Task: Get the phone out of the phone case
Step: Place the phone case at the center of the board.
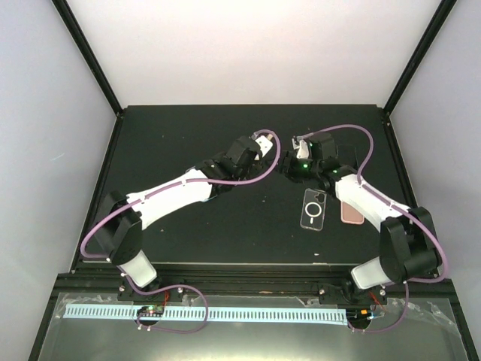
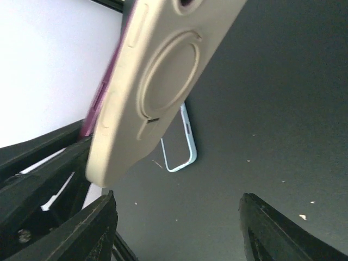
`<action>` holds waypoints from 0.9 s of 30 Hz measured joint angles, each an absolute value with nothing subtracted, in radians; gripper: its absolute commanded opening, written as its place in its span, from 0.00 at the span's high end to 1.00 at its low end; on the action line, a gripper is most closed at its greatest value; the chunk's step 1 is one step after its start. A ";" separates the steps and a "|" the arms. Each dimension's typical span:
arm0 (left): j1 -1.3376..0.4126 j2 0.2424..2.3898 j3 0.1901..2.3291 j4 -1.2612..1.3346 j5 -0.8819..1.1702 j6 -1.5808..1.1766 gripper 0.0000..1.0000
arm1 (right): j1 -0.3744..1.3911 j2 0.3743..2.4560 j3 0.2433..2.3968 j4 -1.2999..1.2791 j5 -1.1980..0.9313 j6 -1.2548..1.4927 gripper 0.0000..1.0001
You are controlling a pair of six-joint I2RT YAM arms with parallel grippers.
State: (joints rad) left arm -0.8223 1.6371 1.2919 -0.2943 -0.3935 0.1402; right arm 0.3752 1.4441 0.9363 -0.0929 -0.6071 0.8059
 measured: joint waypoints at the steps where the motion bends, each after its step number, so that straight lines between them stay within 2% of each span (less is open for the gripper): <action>1: -0.822 1.643 1.291 -0.287 -0.394 0.130 0.98 | 0.373 1.458 0.936 -0.090 -0.606 0.810 0.37; 18: -0.822 1.759 1.232 -0.136 -0.344 0.051 0.98 | 0.346 1.547 0.938 0.011 -0.627 0.873 0.34; 27: -0.831 1.808 1.223 -0.087 -0.336 0.051 0.98 | 0.346 1.640 0.938 0.024 -0.629 0.883 0.43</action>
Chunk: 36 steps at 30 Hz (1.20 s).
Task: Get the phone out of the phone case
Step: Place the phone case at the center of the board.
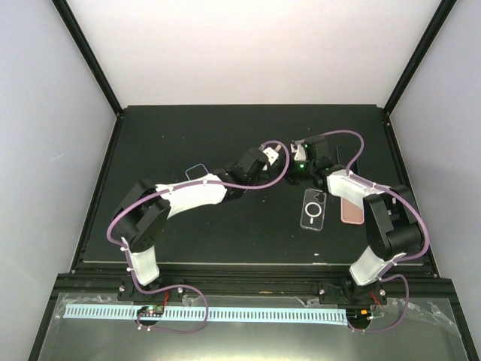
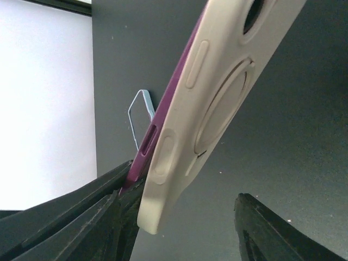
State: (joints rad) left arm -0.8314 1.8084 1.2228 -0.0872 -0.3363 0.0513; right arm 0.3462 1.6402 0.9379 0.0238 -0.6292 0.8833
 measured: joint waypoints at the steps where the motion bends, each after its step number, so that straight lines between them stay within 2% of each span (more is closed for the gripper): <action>1: -0.832 1.811 1.220 -0.083 -0.336 0.052 0.98 | 0.345 1.645 0.937 0.023 -0.628 0.888 0.43; 13: -0.838 1.824 1.213 -0.073 -0.339 0.054 0.98 | 0.342 1.696 0.937 0.042 -0.616 0.896 0.56; 26: -0.865 1.855 1.181 -0.067 -0.371 0.093 0.99 | 0.342 1.773 0.966 -0.002 -0.602 0.884 0.64; 31: -0.874 1.867 1.178 -0.060 -0.382 0.084 0.98 | 0.339 1.818 0.996 -0.006 -0.607 0.889 0.64; 36: -0.866 1.868 1.173 -0.054 -0.371 0.039 0.99 | 0.334 1.838 1.008 0.004 -0.637 0.920 0.58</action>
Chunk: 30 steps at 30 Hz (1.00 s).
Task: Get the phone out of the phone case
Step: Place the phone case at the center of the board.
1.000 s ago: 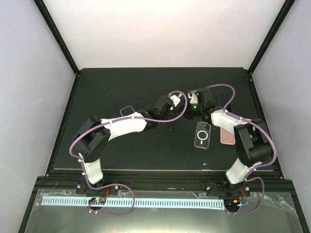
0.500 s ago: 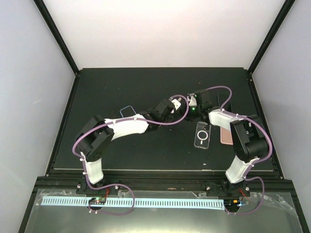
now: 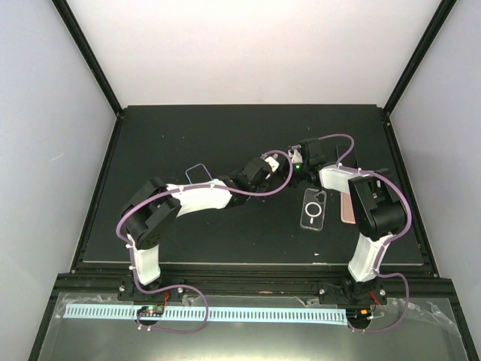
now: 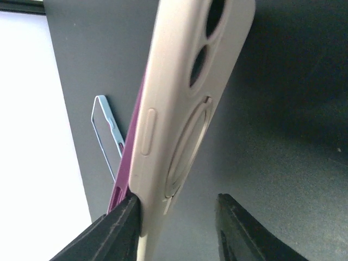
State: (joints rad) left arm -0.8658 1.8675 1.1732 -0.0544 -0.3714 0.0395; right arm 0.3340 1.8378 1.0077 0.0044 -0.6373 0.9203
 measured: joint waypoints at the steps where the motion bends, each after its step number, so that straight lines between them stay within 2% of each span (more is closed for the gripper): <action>1: -0.865 1.868 1.173 -0.053 -0.370 0.035 0.98 | 0.333 1.838 1.008 0.004 -0.638 0.925 0.56; 12: -0.851 1.868 1.160 -0.042 -0.344 0.008 0.98 | 0.332 1.885 1.063 -0.059 -0.637 0.876 0.56; 19: -0.846 1.869 1.157 -0.027 -0.337 0.012 0.98 | 0.337 1.963 1.163 -0.167 -0.633 0.814 0.58; 24: -0.867 1.866 1.157 0.018 -0.307 0.026 0.98 | 0.331 2.015 1.168 -0.147 -0.557 0.810 0.63; 25: -0.870 1.866 1.157 0.031 -0.300 0.027 0.98 | 0.325 2.014 1.160 -0.134 -0.561 0.815 0.67; 28: -0.871 1.866 1.157 0.043 -0.281 0.026 0.98 | 0.323 2.014 1.153 -0.120 -0.551 0.816 0.89; 30: -0.873 1.866 1.157 0.047 -0.267 0.022 0.99 | 0.321 2.015 1.145 -0.109 -0.538 0.822 0.96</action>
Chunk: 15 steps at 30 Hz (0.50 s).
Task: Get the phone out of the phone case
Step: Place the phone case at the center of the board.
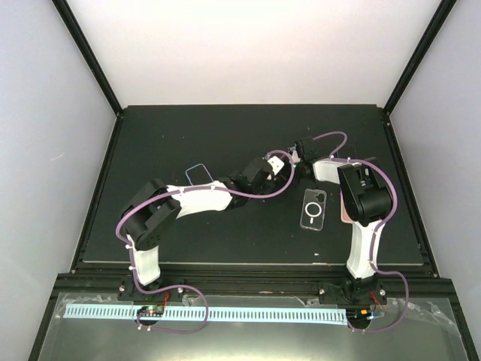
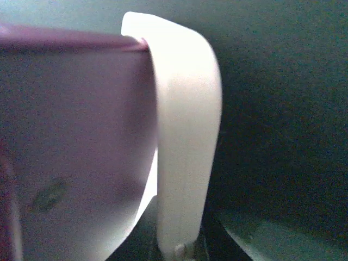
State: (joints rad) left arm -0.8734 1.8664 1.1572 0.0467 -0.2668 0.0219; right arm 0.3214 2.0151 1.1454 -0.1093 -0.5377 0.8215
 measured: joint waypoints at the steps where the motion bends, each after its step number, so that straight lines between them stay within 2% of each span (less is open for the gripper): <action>1: -0.878 1.864 1.158 0.048 -0.268 0.020 0.99 | 0.319 2.015 1.142 -0.101 -0.535 0.820 0.98; 7: -0.873 1.853 1.174 0.022 -0.289 0.023 0.99 | 0.318 1.988 1.114 -0.067 -0.533 0.823 0.99; 15: -0.797 1.750 1.178 -0.063 -0.251 0.067 0.98 | 0.320 1.855 1.069 -0.096 -0.508 0.746 0.99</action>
